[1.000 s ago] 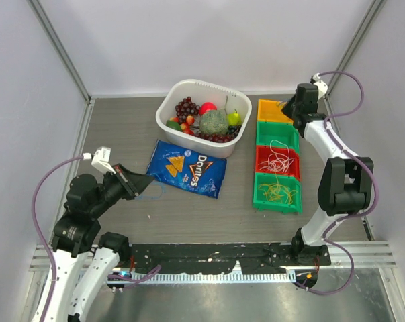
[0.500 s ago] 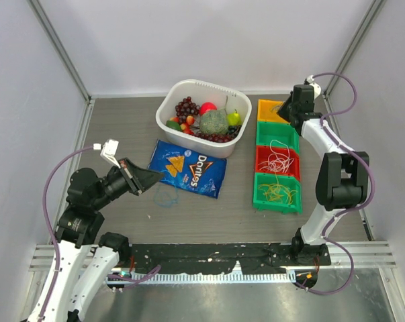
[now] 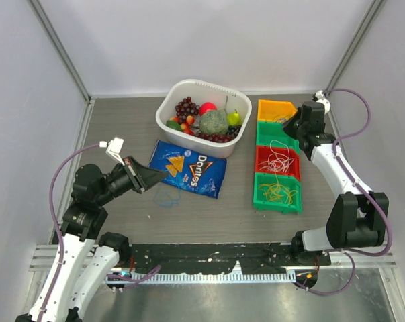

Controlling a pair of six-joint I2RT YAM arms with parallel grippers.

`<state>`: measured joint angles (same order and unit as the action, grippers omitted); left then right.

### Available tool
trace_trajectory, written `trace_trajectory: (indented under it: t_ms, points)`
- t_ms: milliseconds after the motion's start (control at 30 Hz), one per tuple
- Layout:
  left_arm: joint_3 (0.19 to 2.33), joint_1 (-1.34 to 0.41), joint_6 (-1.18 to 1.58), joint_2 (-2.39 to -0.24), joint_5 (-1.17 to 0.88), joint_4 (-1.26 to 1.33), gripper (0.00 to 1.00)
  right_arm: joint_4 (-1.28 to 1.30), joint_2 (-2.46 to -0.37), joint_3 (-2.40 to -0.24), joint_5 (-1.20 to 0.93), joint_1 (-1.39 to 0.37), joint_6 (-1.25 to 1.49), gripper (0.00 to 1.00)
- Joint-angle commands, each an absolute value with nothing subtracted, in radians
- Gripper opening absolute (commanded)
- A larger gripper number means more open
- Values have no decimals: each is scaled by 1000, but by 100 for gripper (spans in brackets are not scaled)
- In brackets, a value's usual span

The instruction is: Untangle the cables

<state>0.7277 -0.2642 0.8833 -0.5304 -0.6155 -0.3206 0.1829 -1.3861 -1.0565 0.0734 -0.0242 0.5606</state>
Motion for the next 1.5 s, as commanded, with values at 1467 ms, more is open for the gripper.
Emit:
trace_trajectory:
  t_ms: [1467]
  points:
    - [1494, -265, 454, -1181, -437, -899, 0, 521, -1654, -1344, 51, -28, 537, 1]
